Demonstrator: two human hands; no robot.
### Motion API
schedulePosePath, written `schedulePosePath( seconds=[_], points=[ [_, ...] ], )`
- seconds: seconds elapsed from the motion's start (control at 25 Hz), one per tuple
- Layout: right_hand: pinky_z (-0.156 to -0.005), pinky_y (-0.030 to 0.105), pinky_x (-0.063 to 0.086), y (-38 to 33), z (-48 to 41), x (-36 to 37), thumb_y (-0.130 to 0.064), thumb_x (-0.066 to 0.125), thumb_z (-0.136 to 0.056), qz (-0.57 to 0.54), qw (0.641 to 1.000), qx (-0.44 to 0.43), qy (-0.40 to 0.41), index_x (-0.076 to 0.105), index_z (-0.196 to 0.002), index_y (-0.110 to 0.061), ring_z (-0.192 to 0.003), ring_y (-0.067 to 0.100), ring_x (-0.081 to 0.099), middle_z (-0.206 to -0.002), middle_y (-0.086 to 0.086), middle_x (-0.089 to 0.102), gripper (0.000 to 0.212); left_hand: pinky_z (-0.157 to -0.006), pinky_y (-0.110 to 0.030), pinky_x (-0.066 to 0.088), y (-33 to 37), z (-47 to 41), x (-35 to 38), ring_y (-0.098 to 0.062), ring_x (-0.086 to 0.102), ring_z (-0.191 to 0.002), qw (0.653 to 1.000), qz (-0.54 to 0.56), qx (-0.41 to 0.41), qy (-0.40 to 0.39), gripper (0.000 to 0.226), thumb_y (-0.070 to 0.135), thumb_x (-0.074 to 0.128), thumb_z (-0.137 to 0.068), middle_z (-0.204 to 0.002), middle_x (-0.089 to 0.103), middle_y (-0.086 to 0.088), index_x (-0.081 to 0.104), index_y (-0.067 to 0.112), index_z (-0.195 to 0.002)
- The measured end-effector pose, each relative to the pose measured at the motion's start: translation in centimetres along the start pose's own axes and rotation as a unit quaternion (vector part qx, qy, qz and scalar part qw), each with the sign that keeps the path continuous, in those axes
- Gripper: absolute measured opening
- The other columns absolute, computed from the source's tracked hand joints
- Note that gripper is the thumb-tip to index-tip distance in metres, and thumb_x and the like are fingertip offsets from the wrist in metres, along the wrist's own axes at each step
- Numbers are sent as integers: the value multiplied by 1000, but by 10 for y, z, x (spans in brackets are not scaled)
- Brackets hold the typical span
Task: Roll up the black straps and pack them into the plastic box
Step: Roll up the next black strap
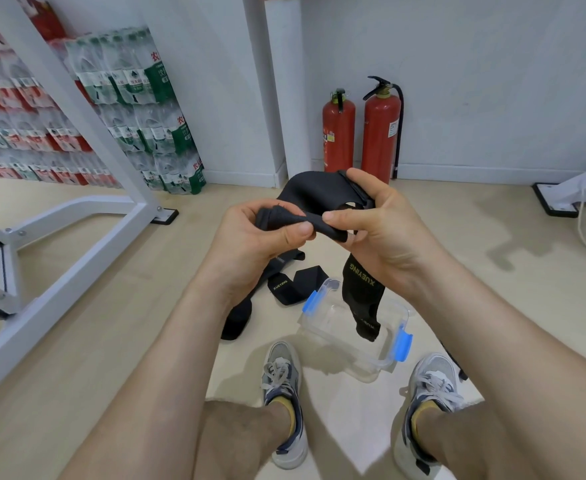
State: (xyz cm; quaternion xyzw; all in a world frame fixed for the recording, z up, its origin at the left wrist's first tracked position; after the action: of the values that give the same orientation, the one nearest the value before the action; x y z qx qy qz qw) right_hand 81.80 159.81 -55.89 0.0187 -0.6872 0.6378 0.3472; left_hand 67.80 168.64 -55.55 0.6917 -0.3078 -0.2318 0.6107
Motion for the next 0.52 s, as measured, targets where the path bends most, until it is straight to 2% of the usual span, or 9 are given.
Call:
schedulePosePath(
  seconds=[0.12,0.2,0.36,0.52],
  points=[
    [-96,40,55,1,-1,0,18,66,-74,65,997,-45,25,37,-148,-12,-112,27,66,-130,14,58,85,-67,-27,58,-1,-2,4,-19,70,-69,999,1,-10,33,10,9,77,-71,-70,71,-4,72,18,-69],
    [-101,44,52,3,-1,0,13,67,-72,97,993,-60,28,37,-149,-15,-116,27,64,-133,13,58,87,-64,-27,56,-2,-2,8,-19,68,-64,998,0,-9,66,14,3,77,-77,-67,69,-4,66,11,-73],
    [-100,44,52,2,0,-1,20,54,-84,109,990,-78,34,36,-150,-15,-116,32,63,-131,12,58,77,-59,-25,54,-2,-3,13,-19,65,-56,994,10,-12,104,24,-3,75,-78,-65,66,-2,60,15,-74],
    [-91,36,56,2,2,1,13,68,-79,93,992,-80,12,35,-150,-13,-115,26,65,-135,12,57,83,-60,-27,53,-1,-3,9,-18,60,-52,995,28,-14,97,23,6,76,-67,-62,64,-1,61,24,-68]
  ],
)
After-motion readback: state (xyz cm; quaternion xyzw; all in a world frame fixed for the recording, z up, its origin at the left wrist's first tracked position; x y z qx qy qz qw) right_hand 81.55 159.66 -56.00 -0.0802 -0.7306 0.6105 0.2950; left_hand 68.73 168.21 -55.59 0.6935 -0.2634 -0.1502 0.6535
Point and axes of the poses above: each hand's wrist, its own z-axis away from the middle knuckle, its own x-axis out of the palm, y = z × x, the point moved 2 cm from there along -z, towards the middle knuckle
